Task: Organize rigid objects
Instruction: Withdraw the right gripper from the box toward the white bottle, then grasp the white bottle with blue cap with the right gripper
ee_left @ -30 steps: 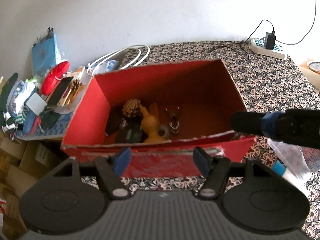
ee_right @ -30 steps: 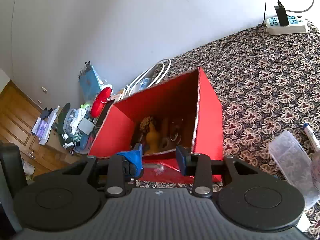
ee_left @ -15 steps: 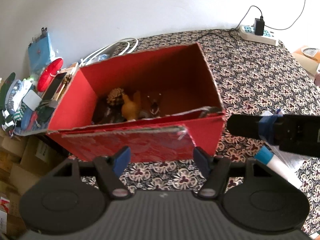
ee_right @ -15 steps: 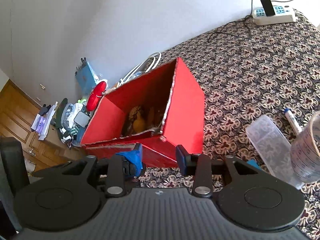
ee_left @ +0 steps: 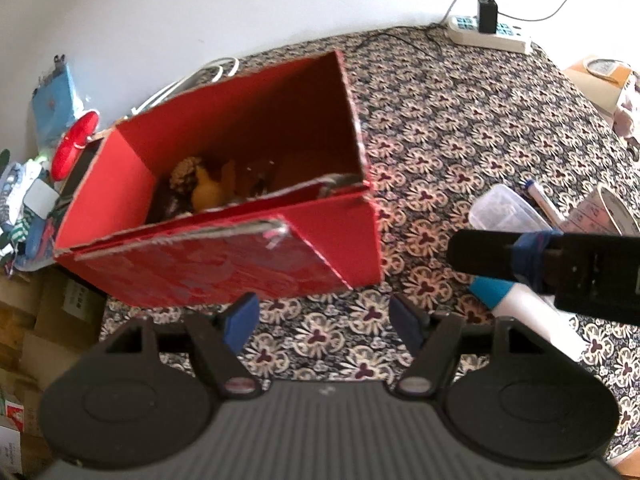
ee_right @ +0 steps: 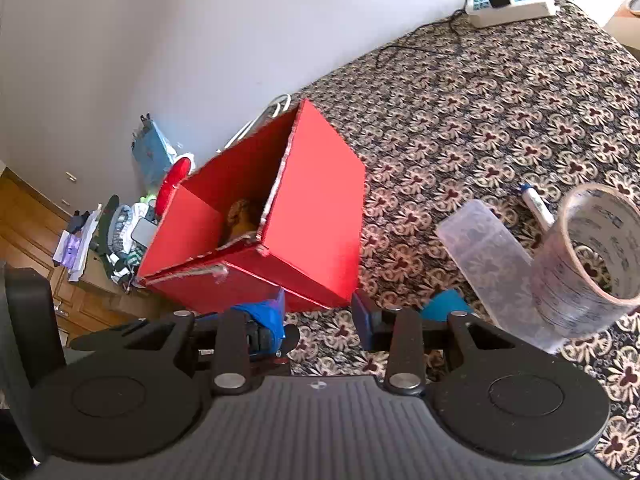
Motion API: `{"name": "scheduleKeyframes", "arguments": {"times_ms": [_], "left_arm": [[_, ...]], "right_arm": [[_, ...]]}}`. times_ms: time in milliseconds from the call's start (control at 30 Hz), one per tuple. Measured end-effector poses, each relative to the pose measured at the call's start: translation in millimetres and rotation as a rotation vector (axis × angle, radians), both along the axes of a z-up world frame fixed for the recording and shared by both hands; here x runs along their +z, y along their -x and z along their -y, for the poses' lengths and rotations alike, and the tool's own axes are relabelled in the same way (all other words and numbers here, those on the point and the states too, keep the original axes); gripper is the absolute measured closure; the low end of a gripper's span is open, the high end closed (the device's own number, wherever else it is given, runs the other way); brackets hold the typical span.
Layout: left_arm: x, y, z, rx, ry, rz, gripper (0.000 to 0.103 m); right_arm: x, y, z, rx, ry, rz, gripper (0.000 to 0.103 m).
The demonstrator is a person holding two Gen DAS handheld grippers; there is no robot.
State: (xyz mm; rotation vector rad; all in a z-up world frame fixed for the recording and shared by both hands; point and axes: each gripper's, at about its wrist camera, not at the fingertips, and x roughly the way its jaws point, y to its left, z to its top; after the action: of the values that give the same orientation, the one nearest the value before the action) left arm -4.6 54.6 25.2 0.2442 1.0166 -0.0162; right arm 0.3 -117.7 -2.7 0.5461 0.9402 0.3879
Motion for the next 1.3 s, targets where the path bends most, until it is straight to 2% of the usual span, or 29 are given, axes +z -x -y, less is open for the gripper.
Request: {"name": "scheduleKeyframes", "arguments": {"times_ms": [600, 833, 1133, 1300], "left_arm": [[-20, -4, 49, -0.102, 0.008, -0.064, 0.03], [-34, -5, 59, -0.148, 0.014, -0.104, 0.03], [-62, -3, 49, -0.167, 0.156, -0.236, 0.03], [-64, -2, 48, -0.188, 0.199, -0.239, 0.03]], "right_arm": [[-16, 13, 50, -0.081, -0.005, -0.051, 0.082], [-34, 25, 76, -0.115, 0.058, -0.095, 0.082], [-67, 30, 94, -0.146, 0.038, -0.208, 0.082], [-78, 25, 84, -0.085, -0.019, -0.252, 0.082]]}}
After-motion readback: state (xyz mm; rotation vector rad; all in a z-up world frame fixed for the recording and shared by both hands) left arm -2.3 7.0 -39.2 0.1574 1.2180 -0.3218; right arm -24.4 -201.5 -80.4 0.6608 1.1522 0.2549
